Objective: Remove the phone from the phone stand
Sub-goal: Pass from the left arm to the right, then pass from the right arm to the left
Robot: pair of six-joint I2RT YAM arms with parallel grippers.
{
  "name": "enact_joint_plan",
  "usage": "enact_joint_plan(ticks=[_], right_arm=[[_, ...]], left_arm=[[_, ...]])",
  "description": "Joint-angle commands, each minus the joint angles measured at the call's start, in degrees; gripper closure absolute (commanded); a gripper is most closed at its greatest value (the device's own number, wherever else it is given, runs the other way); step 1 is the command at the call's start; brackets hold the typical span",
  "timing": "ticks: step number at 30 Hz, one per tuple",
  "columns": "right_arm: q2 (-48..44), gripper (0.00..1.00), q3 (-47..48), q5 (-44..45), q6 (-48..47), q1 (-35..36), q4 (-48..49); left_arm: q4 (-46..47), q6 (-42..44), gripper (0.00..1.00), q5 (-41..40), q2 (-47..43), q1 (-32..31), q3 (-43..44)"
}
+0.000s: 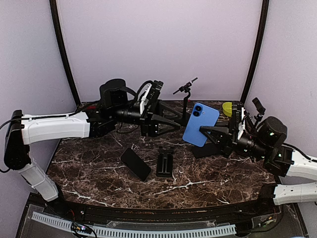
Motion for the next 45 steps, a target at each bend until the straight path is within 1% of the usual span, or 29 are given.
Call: enact_joint_plan(ticks=[1,8,12,18,22,28,30,31,34,36,37,41,42,43,45], right_arm=[[-0.5,1.00,-0.8,-0.9,3.6,-0.6,11.5],[-0.4,1.00,-1.3,-1.4,4.2,-1.0,13.3],[-0.7,1.00,-1.2,-1.2,4.1,-1.1,12.9],[-0.2,1.00,-1.9,-1.2,4.4,-1.3,13.8],[0.1,1.00,-2.0,-1.3,4.7,-1.4,14.2],[-0.5,1.00,-2.7,-0.7,5.2,-2.0,14.3],[-0.8,1.00,-2.8,0.0,5.8,-2.3,14.0],[-1.0,0.94,-2.7,0.9,6.2,-2.4,13.4],[-1.8,0.62,-1.5,2.4,6.5,-3.0,9.5],[-2.8,0.44,-0.9,3.4,6.6,-3.1,6.7],[-3.3,0.37,-0.7,4.0,6.5,-3.2,5.3],[-5.8,0.22,0.9,6.9,5.7,-3.4,-0.6],[-6.4,0.16,1.5,7.5,5.4,-3.4,-2.1],[-6.9,0.11,2.1,8.3,5.4,-3.4,-3.5],[-8.0,0.05,3.6,11.0,5.1,-3.5,-6.4]], left_arm=[[9.7,-7.0,0.52,2.8,1.9,-1.7,0.7],[15.2,-12.7,0.54,2.8,5.5,-2.5,2.4],[16.4,-14.6,0.58,2.2,6.9,-2.6,2.8],[19.4,-18.1,0.71,2.4,8.8,-2.8,4.0],[20.9,-20.1,0.77,3.3,10.0,-3.0,5.1],[21.1,-20.1,1.00,3.4,10.2,-3.1,5.4],[20.9,-19.7,1.00,3.4,9.9,-3.1,5.1],[21.1,-19.5,1.00,3.1,9.6,-3.1,4.3],[18.2,-17.2,1.00,-0.6,7.8,-3.0,2.9],[13.9,-15.2,1.00,-3.5,6.7,-2.9,3.0],[12.1,-14.7,1.00,-4.5,6.4,-2.5,3.1],[7.0,-14.5,1.00,-7.6,5.6,-0.7,3.1],[5.6,-14.1,1.00,-7.7,5.4,-0.3,3.2],[4.3,-13.5,1.00,-10.1,5.2,0.0,3.3],[0.2,-11.4,1.00,-12.3,5.1,0.2,3.7]])
